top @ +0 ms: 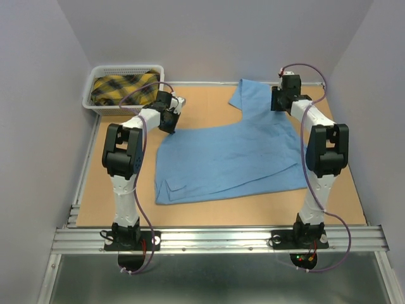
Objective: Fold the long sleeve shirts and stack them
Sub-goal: Fold the shirt
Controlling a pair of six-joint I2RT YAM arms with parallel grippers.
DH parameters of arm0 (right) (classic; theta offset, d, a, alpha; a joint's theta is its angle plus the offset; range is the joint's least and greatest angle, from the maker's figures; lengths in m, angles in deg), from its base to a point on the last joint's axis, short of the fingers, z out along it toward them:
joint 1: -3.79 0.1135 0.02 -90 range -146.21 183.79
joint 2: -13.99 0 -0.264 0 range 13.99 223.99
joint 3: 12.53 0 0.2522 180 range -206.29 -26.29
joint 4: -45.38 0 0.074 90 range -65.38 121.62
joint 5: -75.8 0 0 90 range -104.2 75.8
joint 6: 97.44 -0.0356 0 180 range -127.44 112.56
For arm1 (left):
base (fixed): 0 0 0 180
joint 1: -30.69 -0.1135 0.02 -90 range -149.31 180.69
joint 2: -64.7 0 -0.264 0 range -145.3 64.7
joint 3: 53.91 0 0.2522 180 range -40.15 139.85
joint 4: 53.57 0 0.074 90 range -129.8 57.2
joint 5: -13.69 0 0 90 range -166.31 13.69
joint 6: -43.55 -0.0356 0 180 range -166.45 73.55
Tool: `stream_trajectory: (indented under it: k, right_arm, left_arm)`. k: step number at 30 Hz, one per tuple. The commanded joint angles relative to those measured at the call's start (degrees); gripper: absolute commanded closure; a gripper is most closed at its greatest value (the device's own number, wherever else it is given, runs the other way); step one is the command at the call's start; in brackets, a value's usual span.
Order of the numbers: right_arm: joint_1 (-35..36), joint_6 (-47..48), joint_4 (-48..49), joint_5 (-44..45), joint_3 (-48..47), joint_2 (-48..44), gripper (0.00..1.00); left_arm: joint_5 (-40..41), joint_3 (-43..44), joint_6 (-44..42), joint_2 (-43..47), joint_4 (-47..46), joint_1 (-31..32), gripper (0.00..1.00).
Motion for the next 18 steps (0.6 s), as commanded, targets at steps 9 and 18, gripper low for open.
stream_trajectory:
  k: [9,18]
  right_arm:
    - [-8.83,-26.79,-0.87,-16.76,16.01,-20.32,0.33]
    - [-15.59,-31.89,-0.61,-11.95,34.03,-31.21,0.34]
  left_arm:
    - [2.43,-0.67,1.72,2.69,1.25,-0.25,0.95]
    - [4.36,-2.25,2.51,3.92,1.25,-0.25,0.95]
